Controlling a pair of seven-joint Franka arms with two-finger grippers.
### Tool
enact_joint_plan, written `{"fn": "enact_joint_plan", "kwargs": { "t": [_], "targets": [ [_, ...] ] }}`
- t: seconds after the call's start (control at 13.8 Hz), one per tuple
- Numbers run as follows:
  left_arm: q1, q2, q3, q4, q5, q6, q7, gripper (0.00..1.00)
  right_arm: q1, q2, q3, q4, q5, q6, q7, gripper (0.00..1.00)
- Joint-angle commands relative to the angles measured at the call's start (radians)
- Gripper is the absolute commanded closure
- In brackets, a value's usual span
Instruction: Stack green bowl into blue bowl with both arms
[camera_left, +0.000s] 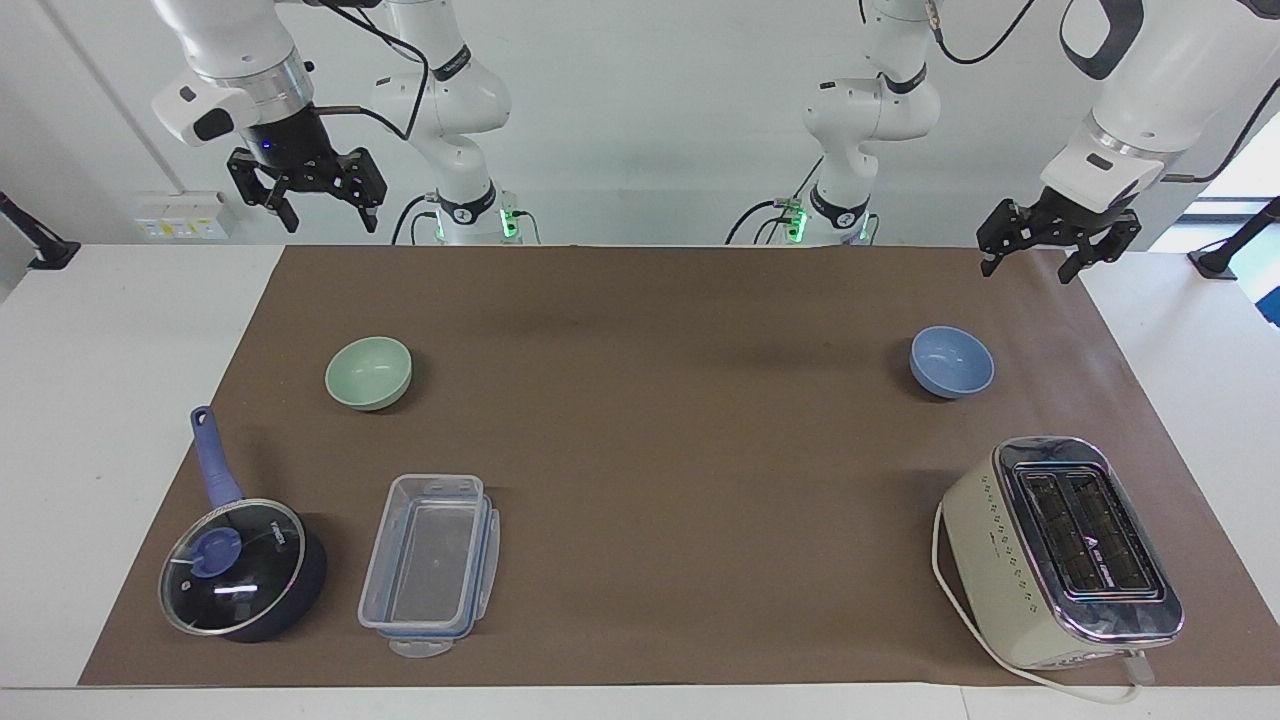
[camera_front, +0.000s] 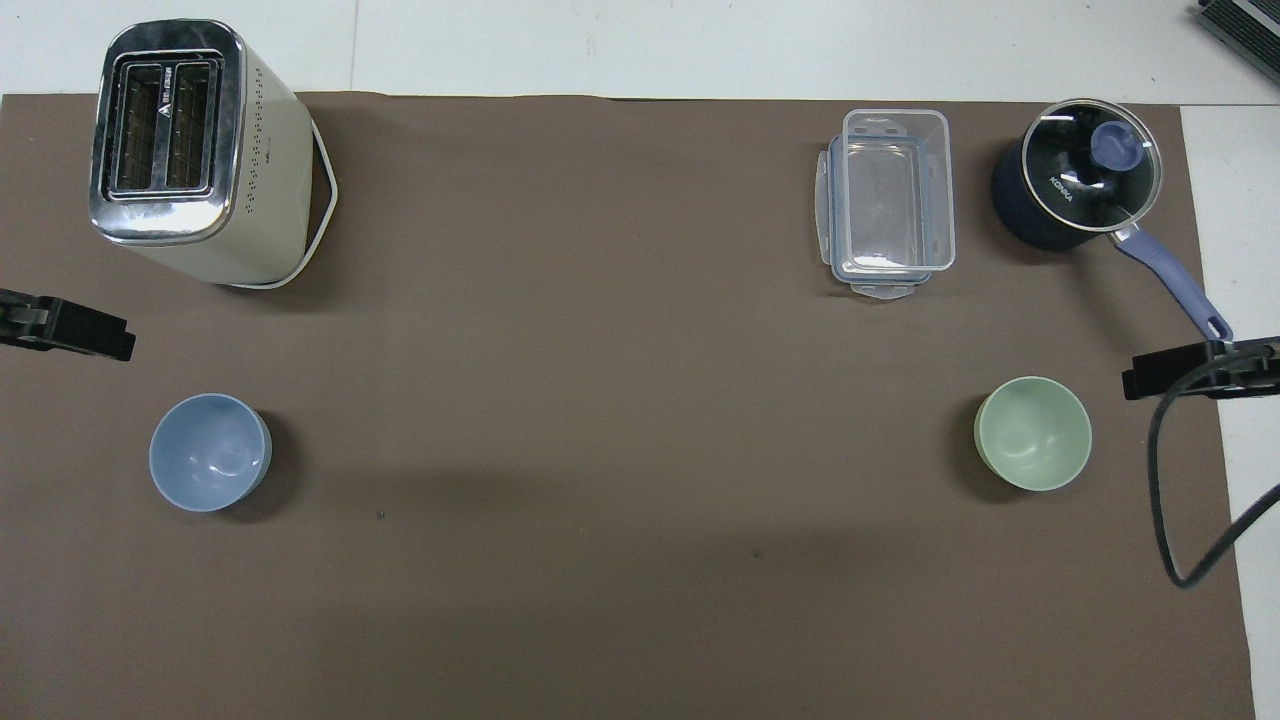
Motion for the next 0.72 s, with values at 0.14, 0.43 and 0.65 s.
{"fn": "enact_joint_plan", "kwargs": {
  "t": [0.14,0.43,0.65],
  "targets": [
    [0.012,-0.018,-0.004,-0.013,-0.009,0.003,0.012,0.0,-0.02,0.002,0.0,0.001,0.01,-0.008,0.011,0.0],
    [0.0,-0.022,-0.012,-0.013,-0.009,0.001,0.004,0.0,-0.031,0.0,0.0,0.001,0.01,-0.004,0.011,0.0],
    [0.003,-0.022,-0.012,-0.013,-0.009,0.001,0.0,0.0,-0.032,0.0,0.0,0.0,0.01,-0.004,0.011,0.0]
  ]
}}
